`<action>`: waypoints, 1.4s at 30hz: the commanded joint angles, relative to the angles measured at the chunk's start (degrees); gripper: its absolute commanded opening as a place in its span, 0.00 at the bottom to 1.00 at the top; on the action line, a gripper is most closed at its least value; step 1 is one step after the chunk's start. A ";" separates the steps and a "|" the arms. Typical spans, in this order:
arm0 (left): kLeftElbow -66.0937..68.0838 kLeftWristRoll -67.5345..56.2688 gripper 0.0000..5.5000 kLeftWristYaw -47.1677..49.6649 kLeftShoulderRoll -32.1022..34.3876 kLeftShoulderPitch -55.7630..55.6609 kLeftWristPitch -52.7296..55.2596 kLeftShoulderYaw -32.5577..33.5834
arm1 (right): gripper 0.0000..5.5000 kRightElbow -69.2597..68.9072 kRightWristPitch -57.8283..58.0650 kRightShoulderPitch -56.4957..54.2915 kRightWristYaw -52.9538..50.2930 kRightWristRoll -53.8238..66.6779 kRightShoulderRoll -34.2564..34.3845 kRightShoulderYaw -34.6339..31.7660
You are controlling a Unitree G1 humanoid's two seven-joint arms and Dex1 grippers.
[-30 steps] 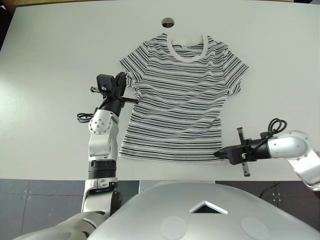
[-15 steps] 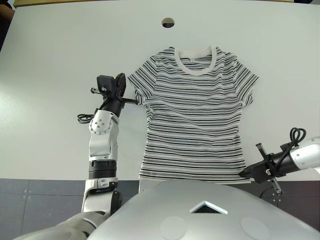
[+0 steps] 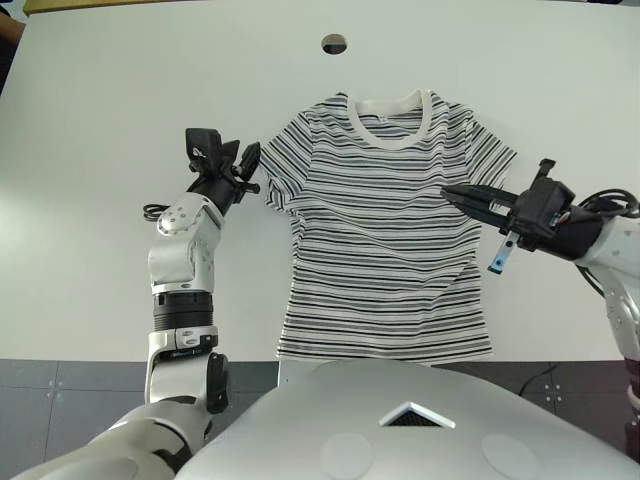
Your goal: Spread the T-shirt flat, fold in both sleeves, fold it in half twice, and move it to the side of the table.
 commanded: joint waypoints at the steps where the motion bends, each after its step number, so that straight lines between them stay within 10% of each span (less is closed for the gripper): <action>1: 6.58 1.15 0.47 -0.43 0.99 -4.58 3.05 -0.66 | 0.02 -0.15 0.99 0.60 -1.24 -1.09 1.93 0.69; 9: 11.76 1.46 0.47 -5.47 0.98 -6.92 6.21 -3.69 | 0.02 2.38 1.43 -1.44 -3.84 -4.24 4.97 1.01; 25: 9.92 1.36 0.02 -6.38 0.97 -3.43 5.88 -2.89 | 0.02 6.11 1.07 -4.25 -6.16 -9.74 7.86 2.03; 42: -1.07 -6.88 0.02 -5.55 -9.49 -9.92 9.01 -4.13 | 0.02 26.31 4.68 -11.41 -19.23 -23.22 9.87 0.35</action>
